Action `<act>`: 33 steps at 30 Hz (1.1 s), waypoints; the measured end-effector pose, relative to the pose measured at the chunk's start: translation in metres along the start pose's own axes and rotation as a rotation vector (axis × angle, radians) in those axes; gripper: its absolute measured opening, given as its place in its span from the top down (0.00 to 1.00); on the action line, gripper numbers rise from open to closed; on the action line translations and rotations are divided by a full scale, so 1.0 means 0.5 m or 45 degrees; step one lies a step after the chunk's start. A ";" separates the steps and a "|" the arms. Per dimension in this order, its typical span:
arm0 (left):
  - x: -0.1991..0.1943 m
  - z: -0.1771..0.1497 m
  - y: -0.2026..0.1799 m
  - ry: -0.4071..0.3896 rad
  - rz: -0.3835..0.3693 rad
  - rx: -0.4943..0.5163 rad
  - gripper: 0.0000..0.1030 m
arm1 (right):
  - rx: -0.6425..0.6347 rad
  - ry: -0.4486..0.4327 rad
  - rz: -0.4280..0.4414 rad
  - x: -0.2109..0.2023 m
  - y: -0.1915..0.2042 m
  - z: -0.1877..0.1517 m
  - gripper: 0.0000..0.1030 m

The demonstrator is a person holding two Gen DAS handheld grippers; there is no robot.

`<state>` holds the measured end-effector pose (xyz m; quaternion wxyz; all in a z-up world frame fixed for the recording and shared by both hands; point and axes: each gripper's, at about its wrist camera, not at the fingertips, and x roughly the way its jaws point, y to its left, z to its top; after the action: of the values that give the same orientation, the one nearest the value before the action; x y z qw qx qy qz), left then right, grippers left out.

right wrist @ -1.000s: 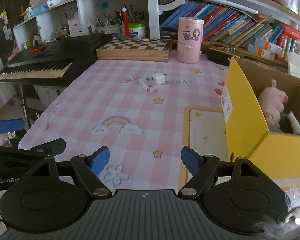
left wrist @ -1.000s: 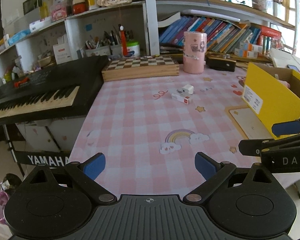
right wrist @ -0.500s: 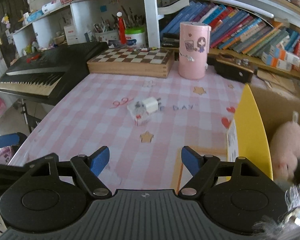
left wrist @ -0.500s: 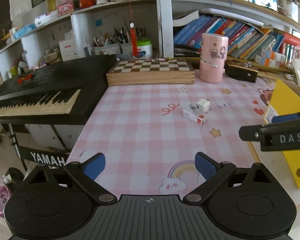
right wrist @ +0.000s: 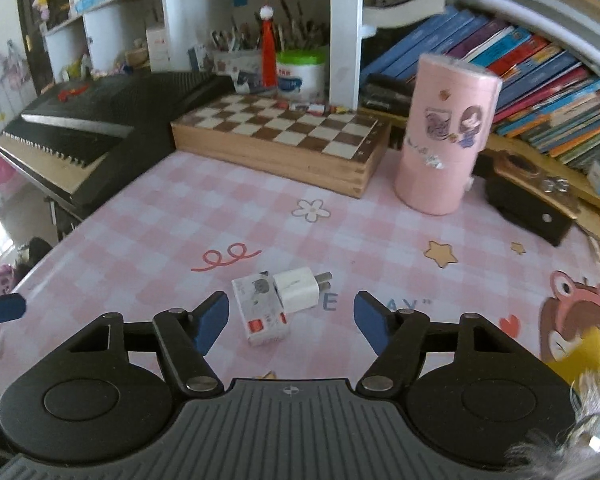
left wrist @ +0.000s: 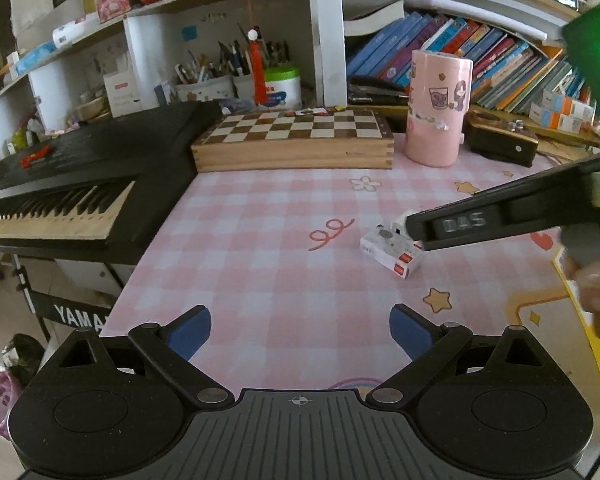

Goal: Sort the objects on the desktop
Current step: 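Grasp the small white-red box with the left gripper while right grasps the white plug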

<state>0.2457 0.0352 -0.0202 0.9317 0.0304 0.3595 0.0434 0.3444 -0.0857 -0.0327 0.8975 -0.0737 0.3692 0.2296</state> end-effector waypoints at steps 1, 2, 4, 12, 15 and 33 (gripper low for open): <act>0.005 0.003 -0.003 0.004 0.001 0.003 0.05 | 0.003 0.011 0.004 0.013 -0.004 0.003 0.37; 0.010 0.006 -0.006 0.006 0.002 0.006 0.05 | 0.013 0.026 0.009 0.030 -0.011 0.007 0.39; 0.019 0.011 -0.011 0.010 0.002 0.011 0.05 | 0.030 0.050 0.009 0.056 -0.021 0.012 0.42; 0.052 0.035 -0.042 -0.003 -0.057 0.040 0.05 | 0.066 0.088 0.083 0.114 -0.050 0.020 0.55; 0.068 0.041 -0.059 -0.009 -0.096 0.051 0.05 | 0.076 0.089 0.126 0.118 -0.055 0.026 0.60; 0.199 0.074 -0.127 0.032 -0.151 0.040 0.13 | 0.213 -0.043 -0.042 -0.028 -0.105 0.040 0.60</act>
<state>0.3477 -0.0185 -0.0647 0.9274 0.0233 0.3730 -0.0171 0.3728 -0.1307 -0.0105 0.9103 -0.0007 0.3706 0.1846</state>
